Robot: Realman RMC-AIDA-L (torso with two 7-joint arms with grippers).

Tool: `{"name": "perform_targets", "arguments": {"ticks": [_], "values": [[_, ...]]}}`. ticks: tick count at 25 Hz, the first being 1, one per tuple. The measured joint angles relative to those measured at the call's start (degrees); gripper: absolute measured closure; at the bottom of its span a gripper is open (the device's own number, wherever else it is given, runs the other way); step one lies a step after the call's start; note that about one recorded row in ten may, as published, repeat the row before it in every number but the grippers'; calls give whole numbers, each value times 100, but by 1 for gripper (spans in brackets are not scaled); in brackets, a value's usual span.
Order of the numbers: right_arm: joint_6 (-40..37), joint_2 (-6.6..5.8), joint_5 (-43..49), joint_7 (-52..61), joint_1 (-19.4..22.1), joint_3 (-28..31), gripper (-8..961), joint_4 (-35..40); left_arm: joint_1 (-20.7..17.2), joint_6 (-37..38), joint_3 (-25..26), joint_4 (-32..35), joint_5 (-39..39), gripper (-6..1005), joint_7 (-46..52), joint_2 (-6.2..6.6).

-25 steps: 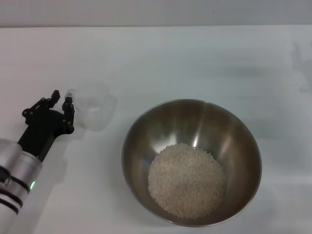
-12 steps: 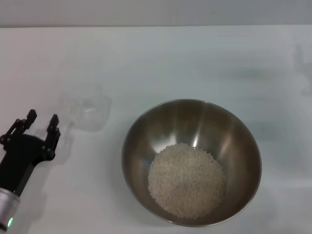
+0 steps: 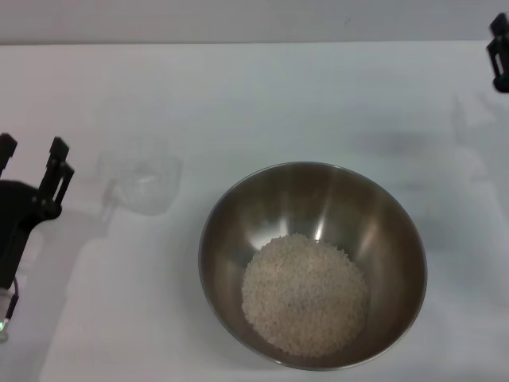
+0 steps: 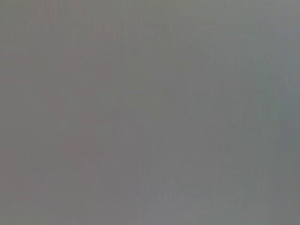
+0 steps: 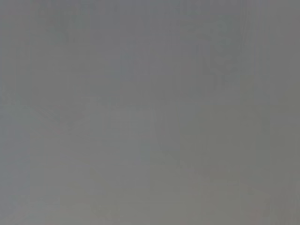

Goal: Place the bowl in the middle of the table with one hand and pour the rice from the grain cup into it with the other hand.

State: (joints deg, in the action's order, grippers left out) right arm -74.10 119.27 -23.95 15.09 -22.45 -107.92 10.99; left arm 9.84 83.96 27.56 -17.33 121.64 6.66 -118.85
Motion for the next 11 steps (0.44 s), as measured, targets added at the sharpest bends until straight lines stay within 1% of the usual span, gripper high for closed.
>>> {"name": "perform_targets", "arguments": {"ticks": [2, 4, 7, 11], "values": [[20, 14, 85, 52, 27, -47, 486, 3, 161, -169, 162, -44, -8, 364, 16, -18], [21, 15, 88, 87, 28, -83, 486, 2, 200, -190, 194, -46, -8, 280, 17, -20], [35, -4, 104, 374, -31, -341, 486, -76, 237, -195, 229, -46, -9, 155, 35, -22], [42, -15, 159, 500, -63, -368, 486, -134, 239, -188, 233, -46, -9, 155, 35, -22]]}}
